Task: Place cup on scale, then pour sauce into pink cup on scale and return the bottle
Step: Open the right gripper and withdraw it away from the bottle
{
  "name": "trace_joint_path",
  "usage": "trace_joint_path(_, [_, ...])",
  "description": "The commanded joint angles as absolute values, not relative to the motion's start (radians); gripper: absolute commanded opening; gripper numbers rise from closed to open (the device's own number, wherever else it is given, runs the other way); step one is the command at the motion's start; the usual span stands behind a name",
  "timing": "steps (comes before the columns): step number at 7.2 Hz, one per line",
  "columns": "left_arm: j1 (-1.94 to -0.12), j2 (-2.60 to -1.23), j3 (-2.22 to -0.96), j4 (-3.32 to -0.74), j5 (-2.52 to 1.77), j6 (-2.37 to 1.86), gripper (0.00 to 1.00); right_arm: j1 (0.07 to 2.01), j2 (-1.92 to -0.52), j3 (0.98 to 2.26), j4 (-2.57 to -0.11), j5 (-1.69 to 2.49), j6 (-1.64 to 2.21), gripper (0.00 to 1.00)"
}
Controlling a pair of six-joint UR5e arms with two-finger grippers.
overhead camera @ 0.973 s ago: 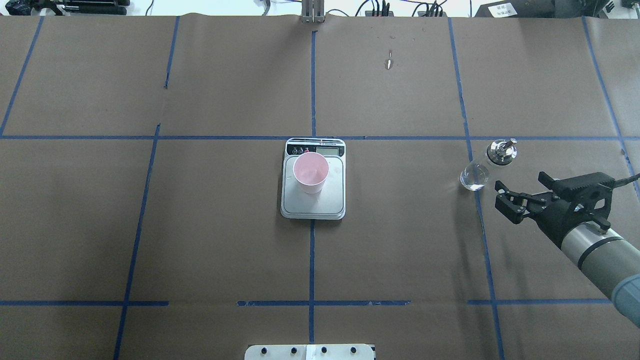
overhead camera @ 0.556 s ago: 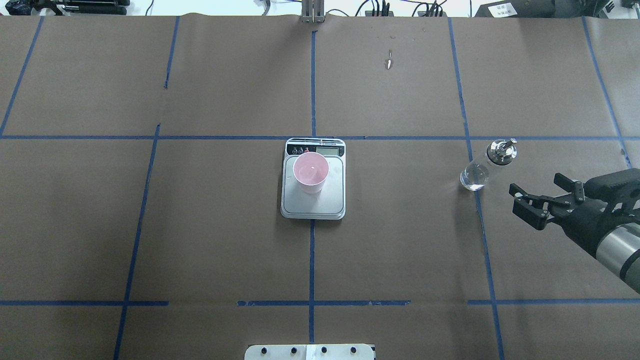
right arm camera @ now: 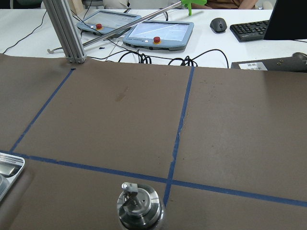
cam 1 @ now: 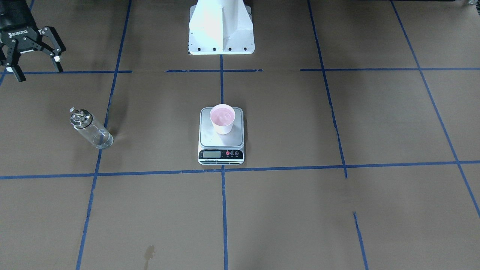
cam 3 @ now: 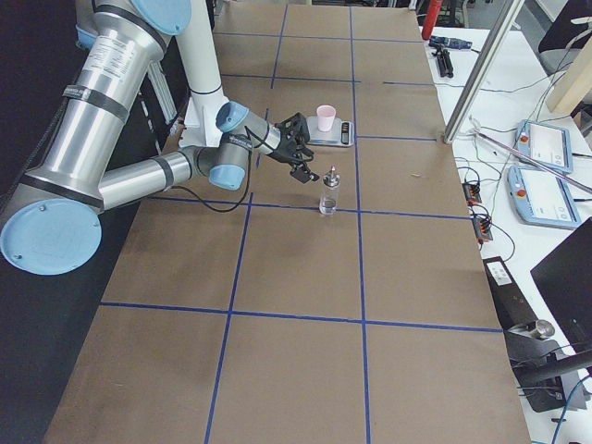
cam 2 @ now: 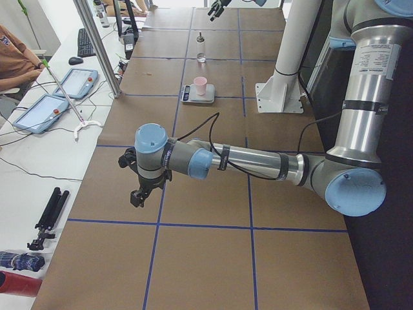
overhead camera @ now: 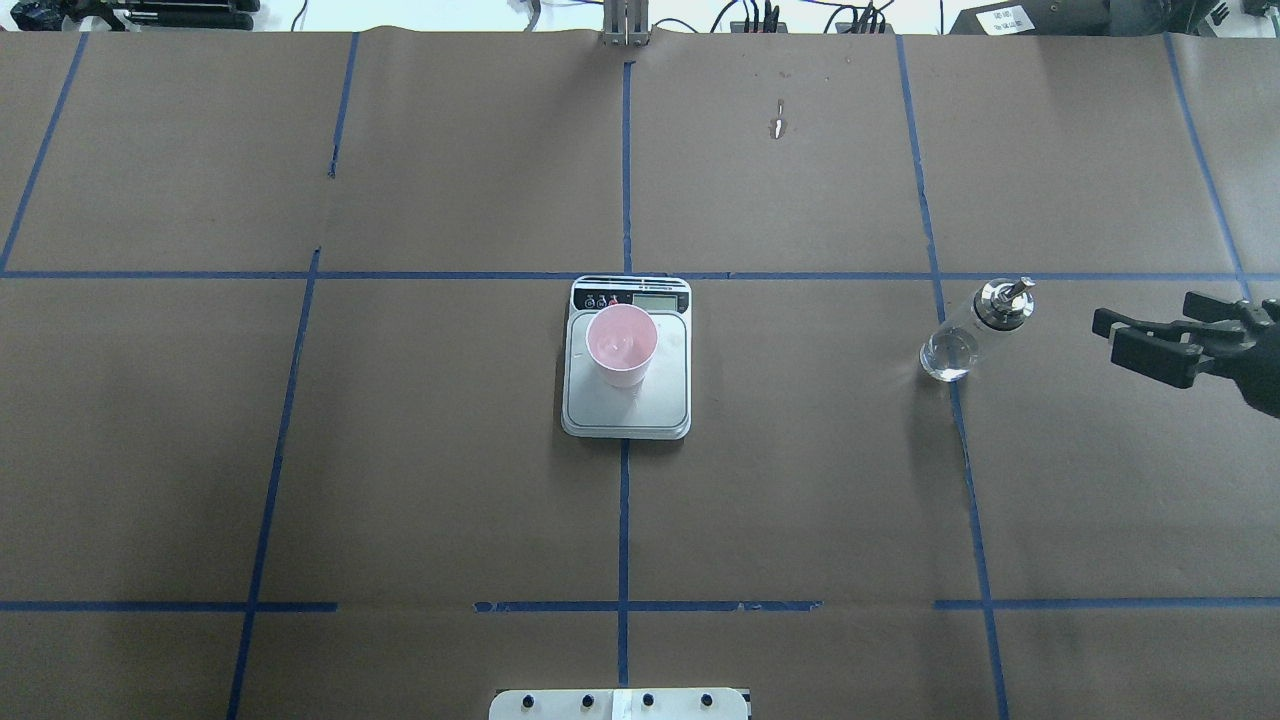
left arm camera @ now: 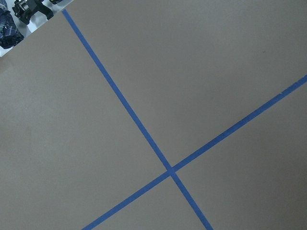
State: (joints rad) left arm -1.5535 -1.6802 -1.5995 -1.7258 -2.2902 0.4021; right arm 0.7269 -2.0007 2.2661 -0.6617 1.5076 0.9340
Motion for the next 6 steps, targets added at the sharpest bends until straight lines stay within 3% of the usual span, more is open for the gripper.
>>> trace_joint_path(1, [-1.554,-1.678,-1.606,-1.726,-2.29,0.4,1.0,1.002,-1.962,2.196,-0.669,1.847,0.784,1.0])
trace_joint_path(3, [-1.554,-1.678,-1.618,-1.723,-2.289,0.399,1.0,1.365,-1.85,2.009,-0.672,2.269,0.692,1.0])
trace_joint_path(6, [-1.555,-1.664,-1.628,-1.721,-2.29,0.399,1.0,1.529,-1.824,1.96,-0.864,2.46,0.601,1.0])
